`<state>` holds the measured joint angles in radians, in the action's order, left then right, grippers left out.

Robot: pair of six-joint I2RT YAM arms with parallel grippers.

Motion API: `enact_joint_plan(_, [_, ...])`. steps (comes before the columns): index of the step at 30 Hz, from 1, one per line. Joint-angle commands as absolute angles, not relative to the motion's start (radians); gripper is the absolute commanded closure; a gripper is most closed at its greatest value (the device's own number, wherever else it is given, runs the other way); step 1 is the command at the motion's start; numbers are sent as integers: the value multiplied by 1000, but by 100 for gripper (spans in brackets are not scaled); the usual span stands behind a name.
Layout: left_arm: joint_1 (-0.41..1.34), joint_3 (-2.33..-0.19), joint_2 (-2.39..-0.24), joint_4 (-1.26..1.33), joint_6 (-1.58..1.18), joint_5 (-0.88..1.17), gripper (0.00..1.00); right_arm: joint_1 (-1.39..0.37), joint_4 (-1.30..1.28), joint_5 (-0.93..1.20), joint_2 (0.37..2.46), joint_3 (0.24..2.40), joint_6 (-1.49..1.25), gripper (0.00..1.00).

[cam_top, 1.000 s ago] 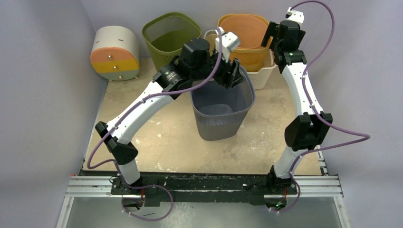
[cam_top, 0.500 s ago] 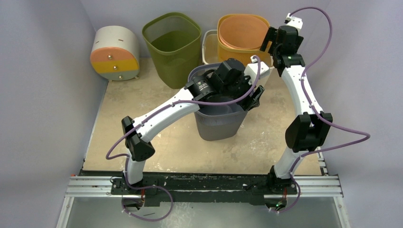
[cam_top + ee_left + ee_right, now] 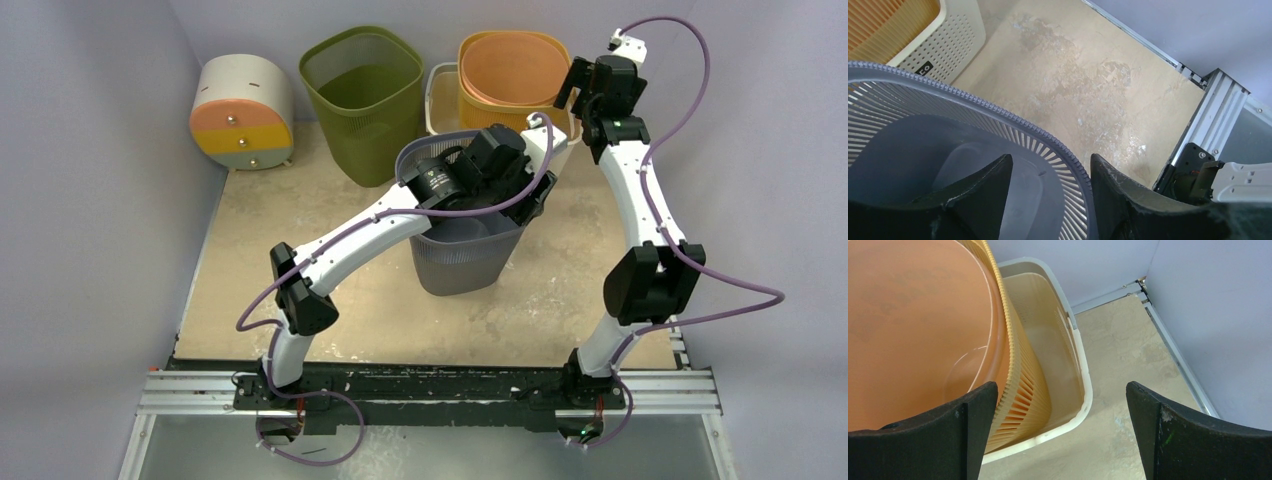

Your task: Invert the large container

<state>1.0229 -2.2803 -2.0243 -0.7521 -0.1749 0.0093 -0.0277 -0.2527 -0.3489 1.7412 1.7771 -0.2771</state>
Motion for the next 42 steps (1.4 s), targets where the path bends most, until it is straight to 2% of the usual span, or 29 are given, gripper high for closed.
enact_joint_plan(1, [1032,-2358,-2056,-835,-230,-17,45,-19,-279,-381,1680,1803,-261,0])
enact_joint_plan(17, [1046,-2399,-2099,-1079,-292,-136,53,-17,-295,-389,1607,1756,-242,0])
enact_joint_plan(23, [1045,-2360,-2064,-1122,-280,-221,75,-13,-291,-400,1599,1741,-232,0])
enact_joint_plan(26, [1045,-2360,-2048,-1147,-278,-253,99,-7,-290,-415,1598,1742,-223,0])
enact_joint_plan(27, [1046,-2365,-2042,-1156,-280,-261,100,-3,-290,-419,1596,1744,-221,0])
enact_joint_plan(37, [1025,-2549,-1982,-1169,-330,-286,100,43,-309,-414,1606,1793,-223,0])
enact_joint_plan(39, [988,-2527,-1937,-1096,-386,-224,100,51,-306,-407,1606,1799,-225,0])
enact_joint_plan(42, [929,-2343,-1820,-900,-472,-101,100,66,-306,-402,1614,1817,-223,0])
